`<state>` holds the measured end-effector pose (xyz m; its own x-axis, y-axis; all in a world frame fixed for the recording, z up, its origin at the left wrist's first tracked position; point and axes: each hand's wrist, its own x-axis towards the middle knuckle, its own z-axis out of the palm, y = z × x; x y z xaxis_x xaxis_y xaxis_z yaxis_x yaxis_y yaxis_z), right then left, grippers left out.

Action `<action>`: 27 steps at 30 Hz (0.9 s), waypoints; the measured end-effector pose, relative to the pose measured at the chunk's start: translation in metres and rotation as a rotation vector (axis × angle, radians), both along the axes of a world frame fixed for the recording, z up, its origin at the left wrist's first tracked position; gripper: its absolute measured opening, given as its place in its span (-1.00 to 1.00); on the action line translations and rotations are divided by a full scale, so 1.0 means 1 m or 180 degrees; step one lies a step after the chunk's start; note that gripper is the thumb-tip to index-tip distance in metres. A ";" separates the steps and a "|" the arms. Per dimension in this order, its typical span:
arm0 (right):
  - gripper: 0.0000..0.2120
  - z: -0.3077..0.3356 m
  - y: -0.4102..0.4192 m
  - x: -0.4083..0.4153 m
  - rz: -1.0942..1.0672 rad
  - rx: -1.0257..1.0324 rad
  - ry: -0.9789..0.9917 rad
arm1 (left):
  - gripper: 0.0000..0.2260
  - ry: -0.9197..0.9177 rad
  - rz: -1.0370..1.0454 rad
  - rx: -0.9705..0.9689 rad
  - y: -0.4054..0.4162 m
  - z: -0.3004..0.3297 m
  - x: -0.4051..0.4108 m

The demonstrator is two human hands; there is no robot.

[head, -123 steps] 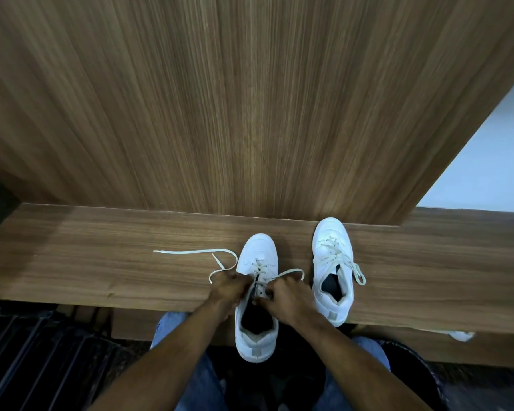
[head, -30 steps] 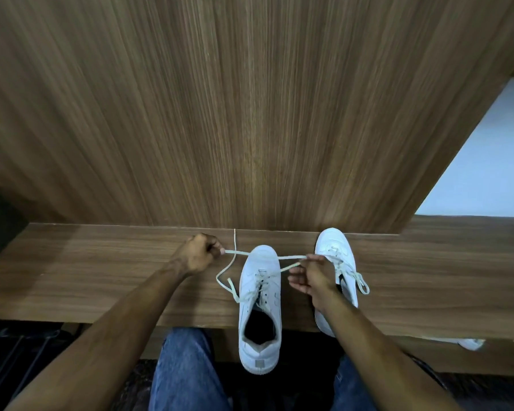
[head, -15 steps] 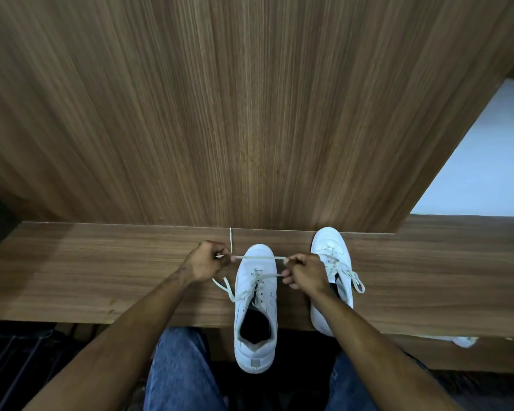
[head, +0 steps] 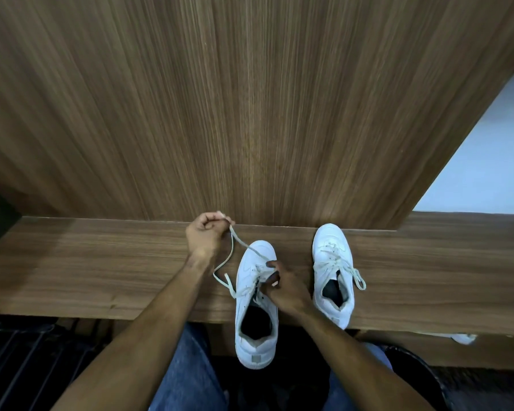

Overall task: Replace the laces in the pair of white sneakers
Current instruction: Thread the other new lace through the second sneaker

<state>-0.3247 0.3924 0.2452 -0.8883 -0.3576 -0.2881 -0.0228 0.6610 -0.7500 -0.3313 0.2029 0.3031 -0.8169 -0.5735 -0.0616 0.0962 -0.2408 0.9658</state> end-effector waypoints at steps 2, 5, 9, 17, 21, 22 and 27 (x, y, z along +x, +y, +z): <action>-0.51 -0.001 0.001 0.011 0.0316 0.0484 0.0230 | -0.80 -0.0084 -0.0361 -0.1231 -0.001 -0.009 0.002; -0.44 -0.007 0.003 0.019 0.0688 0.0994 0.0560 | -0.87 -0.0590 -0.1176 -0.2553 0.003 -0.028 0.013; -0.60 -0.019 0.000 0.020 0.0399 0.0997 0.0702 | -0.92 -0.1130 -0.1981 -0.3353 0.023 -0.048 0.037; -0.64 -0.034 0.007 0.011 -0.0301 0.0125 0.0133 | -0.87 -0.1579 -0.1880 -0.3732 0.040 -0.056 0.048; -0.62 -0.044 0.009 0.005 -0.0441 -0.0158 -0.0179 | -0.83 -0.1822 -0.1768 -0.4028 0.047 -0.057 0.044; -0.66 -0.045 0.009 0.004 -0.0444 -0.0194 -0.0204 | -0.83 -0.1868 -0.1726 -0.4082 0.050 -0.057 0.044; -0.72 -0.050 0.011 0.002 -0.0489 -0.0425 -0.0241 | -0.82 -0.1985 -0.1741 -0.4217 0.056 -0.056 0.042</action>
